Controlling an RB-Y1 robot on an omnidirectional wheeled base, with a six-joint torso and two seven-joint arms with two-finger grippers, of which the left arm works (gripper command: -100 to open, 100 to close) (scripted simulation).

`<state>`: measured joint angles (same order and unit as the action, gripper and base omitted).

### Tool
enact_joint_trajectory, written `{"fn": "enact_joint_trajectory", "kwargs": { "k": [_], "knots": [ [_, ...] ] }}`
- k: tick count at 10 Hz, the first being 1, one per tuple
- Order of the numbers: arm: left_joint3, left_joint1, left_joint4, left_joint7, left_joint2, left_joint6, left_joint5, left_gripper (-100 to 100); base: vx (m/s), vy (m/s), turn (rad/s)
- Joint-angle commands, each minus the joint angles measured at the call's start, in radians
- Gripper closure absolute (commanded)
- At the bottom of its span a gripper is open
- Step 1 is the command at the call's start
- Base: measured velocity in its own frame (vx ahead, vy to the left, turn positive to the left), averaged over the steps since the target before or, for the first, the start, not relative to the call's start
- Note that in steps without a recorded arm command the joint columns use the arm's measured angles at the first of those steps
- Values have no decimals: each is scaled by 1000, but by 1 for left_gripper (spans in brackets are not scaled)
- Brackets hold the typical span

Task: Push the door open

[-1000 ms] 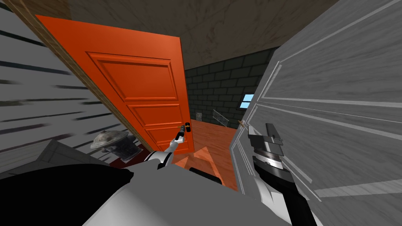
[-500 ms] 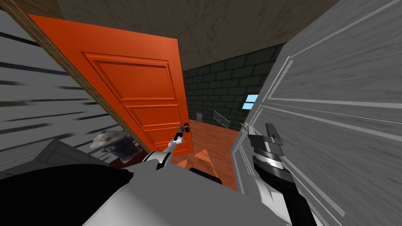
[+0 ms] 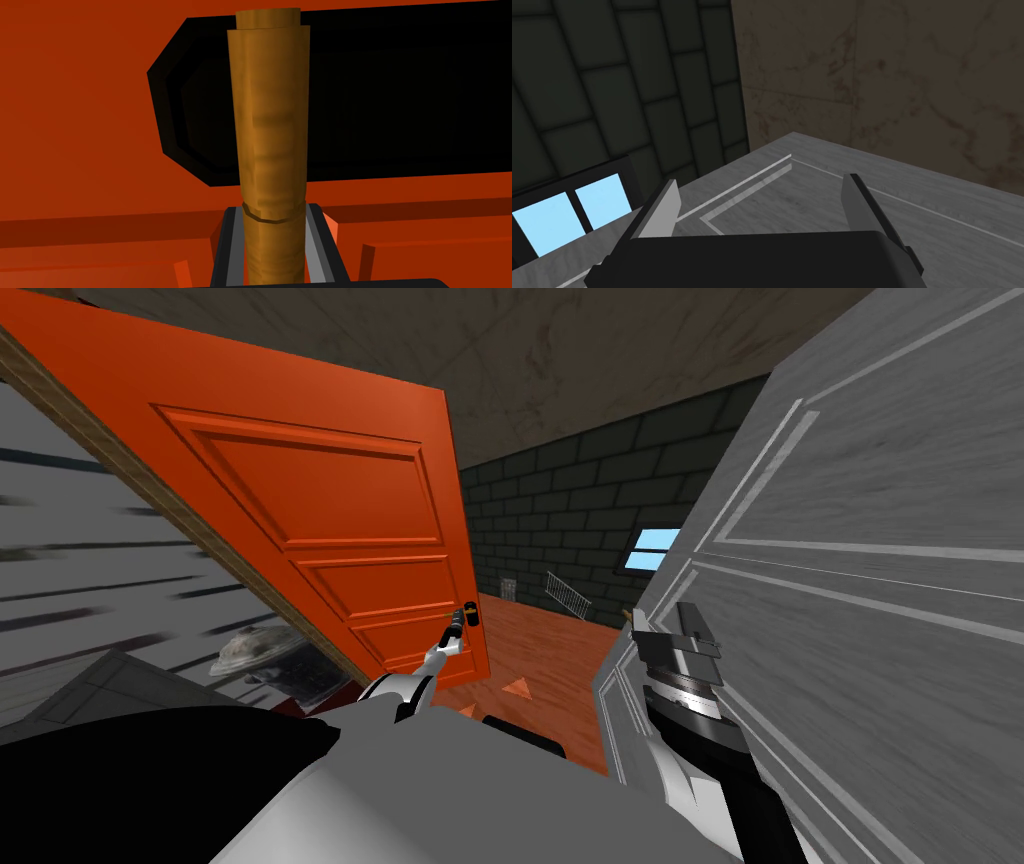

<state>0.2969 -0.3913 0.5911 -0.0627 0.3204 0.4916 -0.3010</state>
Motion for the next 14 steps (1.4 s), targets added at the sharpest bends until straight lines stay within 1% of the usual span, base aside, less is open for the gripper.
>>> {"fn": "enact_joint_trajectory", "kwargs": {
  "k": [1,2,3,4,5,6,7,8,11,12,13,14],
  "knots": [
    [10,13,11,6,13,-4,-3,100,184,-11,45],
    [14,17,5,12,22,-1,-5,100,199,-37,57],
    [14,17,5,12,22,-1,-5,100,139,-20,37],
    [21,23,-5,21,36,5,-7,100,158,-23,44],
    [23,25,-9,25,41,7,-8,100,160,-24,66],
    [23,25,-9,25,41,7,-8,100,84,-12,17],
    [33,33,-24,39,61,15,-12,100,133,-40,51],
    [36,36,-28,42,67,17,-13,100,189,-53,71],
    [51,49,-51,64,99,30,-18,100,200,-51,63],
    [51,49,-51,64,99,30,-18,100,143,-31,80],
    [61,58,-67,79,120,39,-22,100,190,-23,62],
    [64,61,-70,82,125,41,-23,100,214,-53,65]
  ]
}}
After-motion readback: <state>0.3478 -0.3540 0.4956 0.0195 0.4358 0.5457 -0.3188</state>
